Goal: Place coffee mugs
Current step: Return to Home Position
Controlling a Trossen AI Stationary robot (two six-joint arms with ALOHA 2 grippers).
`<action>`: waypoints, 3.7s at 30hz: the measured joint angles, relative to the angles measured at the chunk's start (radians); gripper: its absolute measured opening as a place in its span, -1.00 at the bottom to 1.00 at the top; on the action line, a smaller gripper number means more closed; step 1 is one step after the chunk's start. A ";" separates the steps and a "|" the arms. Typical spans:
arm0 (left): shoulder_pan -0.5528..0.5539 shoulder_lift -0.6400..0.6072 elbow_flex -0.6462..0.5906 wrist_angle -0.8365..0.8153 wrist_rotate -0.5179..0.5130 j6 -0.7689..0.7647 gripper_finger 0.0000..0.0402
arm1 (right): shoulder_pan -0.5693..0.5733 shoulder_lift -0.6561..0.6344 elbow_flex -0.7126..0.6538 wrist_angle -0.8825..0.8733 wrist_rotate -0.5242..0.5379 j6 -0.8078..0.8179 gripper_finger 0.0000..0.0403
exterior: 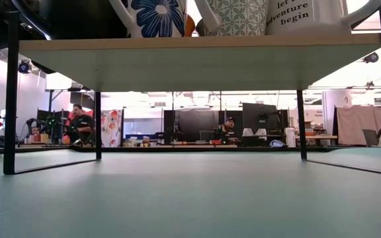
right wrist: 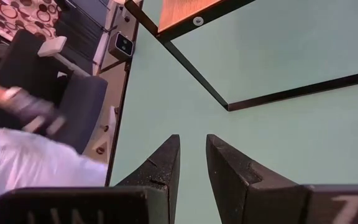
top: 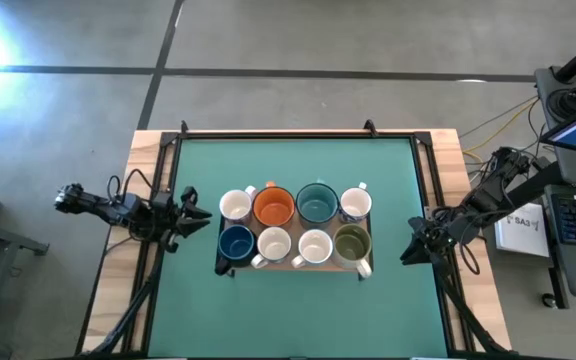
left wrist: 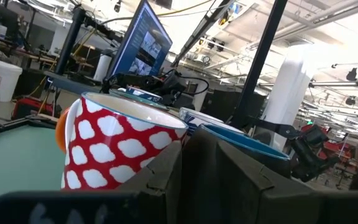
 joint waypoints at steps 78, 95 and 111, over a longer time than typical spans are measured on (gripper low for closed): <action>0.000 0.000 0.000 0.000 0.000 0.000 -0.59 | 0.000 -0.221 -0.356 1.025 -0.151 -0.930 -0.66; 0.000 0.000 0.000 0.001 0.000 0.000 -0.59 | 0.000 -0.221 -0.356 1.025 -0.151 -0.887 -0.66; 0.000 0.000 0.000 0.001 0.000 0.000 -0.59 | 0.000 -0.221 -0.356 1.025 -0.151 -0.887 -0.66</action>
